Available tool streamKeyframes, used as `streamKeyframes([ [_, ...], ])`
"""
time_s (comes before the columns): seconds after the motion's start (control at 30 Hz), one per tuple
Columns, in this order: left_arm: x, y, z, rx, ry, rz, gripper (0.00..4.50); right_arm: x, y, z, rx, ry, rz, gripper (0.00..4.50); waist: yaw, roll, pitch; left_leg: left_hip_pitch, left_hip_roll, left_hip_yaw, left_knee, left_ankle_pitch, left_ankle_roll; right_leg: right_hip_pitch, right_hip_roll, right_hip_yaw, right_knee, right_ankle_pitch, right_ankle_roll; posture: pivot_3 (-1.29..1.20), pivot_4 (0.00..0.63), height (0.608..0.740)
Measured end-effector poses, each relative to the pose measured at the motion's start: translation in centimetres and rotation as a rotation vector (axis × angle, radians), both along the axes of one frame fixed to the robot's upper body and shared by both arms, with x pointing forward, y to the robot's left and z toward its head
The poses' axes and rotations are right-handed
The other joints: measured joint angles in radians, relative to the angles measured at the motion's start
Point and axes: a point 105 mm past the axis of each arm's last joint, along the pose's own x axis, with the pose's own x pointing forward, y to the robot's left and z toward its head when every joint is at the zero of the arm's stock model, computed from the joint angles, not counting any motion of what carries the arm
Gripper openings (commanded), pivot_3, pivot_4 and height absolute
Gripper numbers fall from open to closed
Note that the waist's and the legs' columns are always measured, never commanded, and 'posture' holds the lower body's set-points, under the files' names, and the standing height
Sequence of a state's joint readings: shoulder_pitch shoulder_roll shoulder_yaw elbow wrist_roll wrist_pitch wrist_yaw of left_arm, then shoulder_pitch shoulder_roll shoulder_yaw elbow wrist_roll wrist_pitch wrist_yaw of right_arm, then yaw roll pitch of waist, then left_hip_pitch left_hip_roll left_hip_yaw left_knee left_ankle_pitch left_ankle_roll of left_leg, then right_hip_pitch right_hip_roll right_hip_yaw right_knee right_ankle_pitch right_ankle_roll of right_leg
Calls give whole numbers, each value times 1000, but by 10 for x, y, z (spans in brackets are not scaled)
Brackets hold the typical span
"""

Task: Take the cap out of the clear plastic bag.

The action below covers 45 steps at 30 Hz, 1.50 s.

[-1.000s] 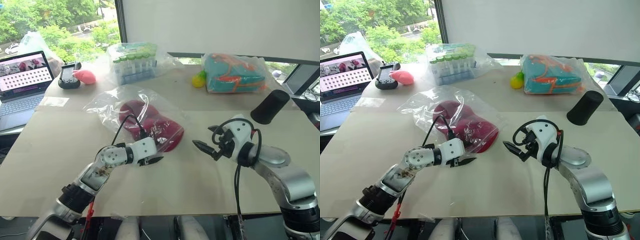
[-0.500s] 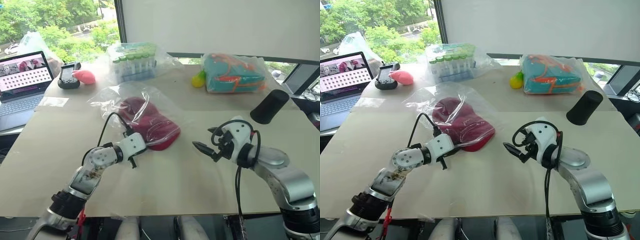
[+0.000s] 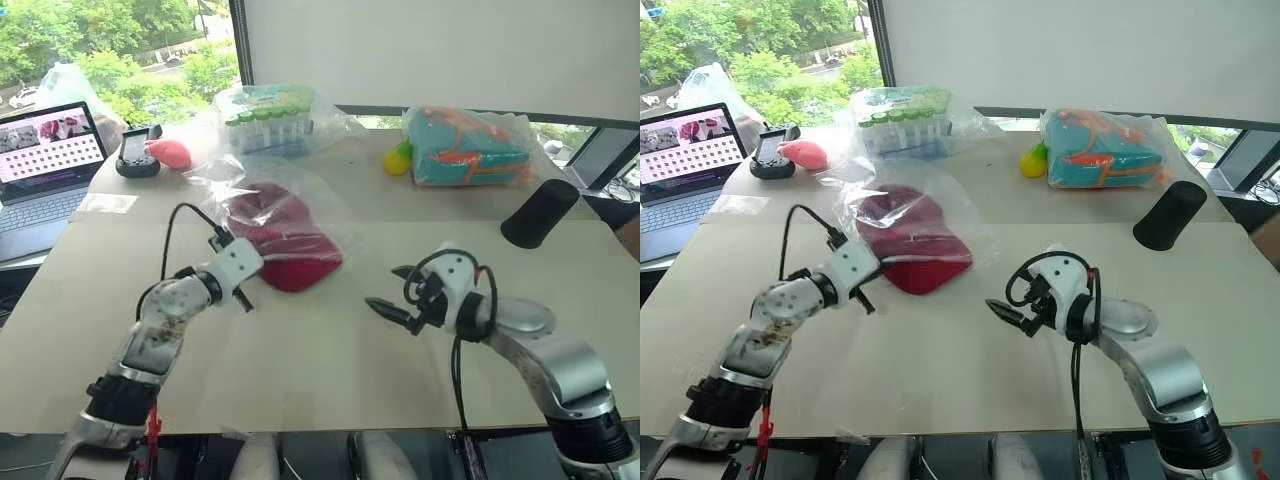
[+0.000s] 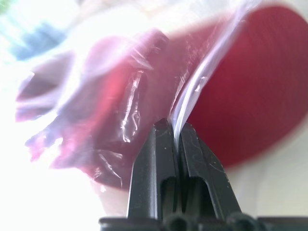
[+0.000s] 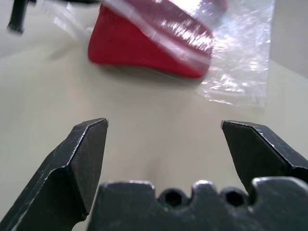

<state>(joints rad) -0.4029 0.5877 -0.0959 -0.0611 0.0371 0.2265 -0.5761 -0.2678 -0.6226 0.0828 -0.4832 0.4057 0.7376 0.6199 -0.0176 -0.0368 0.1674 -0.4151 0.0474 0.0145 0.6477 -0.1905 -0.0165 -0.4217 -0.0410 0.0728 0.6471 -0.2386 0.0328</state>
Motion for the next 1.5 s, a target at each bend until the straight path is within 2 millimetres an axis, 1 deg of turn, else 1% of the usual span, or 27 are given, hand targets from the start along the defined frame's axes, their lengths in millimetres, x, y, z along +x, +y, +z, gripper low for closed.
streamKeyframes([
  [0.07, 7, 1, 20, -35, -72, 20, 31, 0, 13, 5, 3, -30, 48, 4500, -1, 0, 0, 0, 0, 0, 0, 0, 0, 0, 0, 0, 0, 0, 0, 0, 150, 740],
  [0.1, 9, 0, 28, -48, -102, 22, 31, 0, 18, 6, 2, -46, 66, 4500, -1, 0, 0, 0, 0, 0, 0, 0, 0, 0, 0, 0, 0, 0, 0, 0, 150, 740],
  [0.13, 9, -1, 31, -54, -118, 22, 31, 0, 22, 7, -8, -61, 81, 4500, -1, 0, 0, 0, 0, 0, 0, 0, 0, 0, 0, 0, 0, 0, 0, 0, 150, 740],
  [0.23, 11, -3, 32, -89, -124, 35, 31, 1, 37, 6, -80, -133, 130, 4500, -1, 0, 0, 0, 0, 0, 0, 0, 0, 0, 0, 0, 0, 0, -1, 0, 150, 740],
  [0.3, 13, -6, 29, -110, -115, 38, 31, 7, 54, 5, -146, -240, 163, 4500, -3, 0, 0, 0, 0, 0, 0, 0, 0, -1, 0, 0, 0, 0, 0, 0, 150, 740],
  [0.37, 14, -7, 29, -116, -118, 39, 31, 11, 62, 5, -184, -316, 176, 4500, -2, 0, 0, 0, 0, 0, 0, 0, 0, -1, 0, 0, 0, 0, -1, 0, 150, 740],
  [0.4, 14, -8, 30, -120, -121, 42, 31, 16, 66, 7, -206, -375, 164, 4500, -1, 0, 0, 0, 0, 0, 0, 0, 0, -1, 0, 0, 0, 0, -1, 0, 150, 740],
  [0.53, 16, -13, 33, -149, -126, 43, 31, 32, 77, 18, -320, -604, 148, 4500, 0, 0, 0, -1, 0, 0, 0, 0, 0, -1, 0, 0, 0, 3, -5, 0, 150, 740],
  [0.6, 16, -13, 33, -154, -120, 46, 31, 35, 82, 20, -363, -685, 160, 4500, 1, 0, 0, -1, 0, 0, 0, 0, 0, -1, 0, -1, 0, 3, -5, 0, 150, 740],
  [0.73, 17, -12, 33, -157, -125, 56, 31, 41, 88, 14, -398, -753, 156, 4500, 0, 0, 0, -1, 0, 0, 0, 0, 0, -1, 0, -1, 0, 3, -5, 0, 150, 740],
  [0.87, 17, -13, 33, -162, -125, 57, 31, 47, 92, 17, -434, -823, 166, 4500, -1, 0, 0, -1, 0, 0, 0, 0, 0, -1, 0, -1, 0, 3, -5, 0, 150, 740],
  [1.07, 17, -13, 34, -165, -128, 59, 31, 55, 99, 14, -452, -857, 162, 4500, -2, 0, 0, -1, 0, 0, 0, 0, 0, -1, 0, -1, 0, 3, -6, 0, 150, 740],
  [1.2, 16, -14, 34, -171, -131, 57, 0, 55, 104, 12, -440, -861, 164, 3400, -3, 0, 0, -1, 0, -1, 0, 0, 0, -1, 0, -1, 0, 4, -6, 0, 150, 740],
  [1.23, 16, -15, 35, -171, -132, 57, 0, 55, 104, 12, -442, -862, 167, 3005, -3, 0, 0, -1, 0, -1, 0, 0, 0, -1, 0, -1, 0, 4, -6, 0, 150, 740],
  [1.27, 16, -15, 35, -172, -134, 55, 0, 54, 104, 10, -445, -858, 176, 2710, -3, 0, 0, -1, 0, -1, 0, 0, 0, -1, 0, -1, 0, 4, -6, 0, 150, 740],
  [1.37, 15, -16, 36, -175, -137, 52, 0, 51, 98, 4, -453, -830, 194, 2710, 0, 0, 0, -1, 0, -1, 0, 0, 0, -1, 0, -1, 0, 4, -6, 0, 150, 740],
  [1.43, 15, -16, 35, -174, -131, 56, 0, 48, 90, 1, -454, -800, 202, 2710, 0, 0, 0, -1, 0, -1, 0, 0, 0, -1, 0, -1, 0, 4, -6, 0, 150, 740],
  [1.5, 15, -15, 34, -174, -128, 57, 0, 48, 79, 4, -457, -788, 197, 2710, -1, 0, 0, -1, 0, -1, 0, 0, 0, -1, 0, -1, 0, 4, -6, 0, 150, 740],
])
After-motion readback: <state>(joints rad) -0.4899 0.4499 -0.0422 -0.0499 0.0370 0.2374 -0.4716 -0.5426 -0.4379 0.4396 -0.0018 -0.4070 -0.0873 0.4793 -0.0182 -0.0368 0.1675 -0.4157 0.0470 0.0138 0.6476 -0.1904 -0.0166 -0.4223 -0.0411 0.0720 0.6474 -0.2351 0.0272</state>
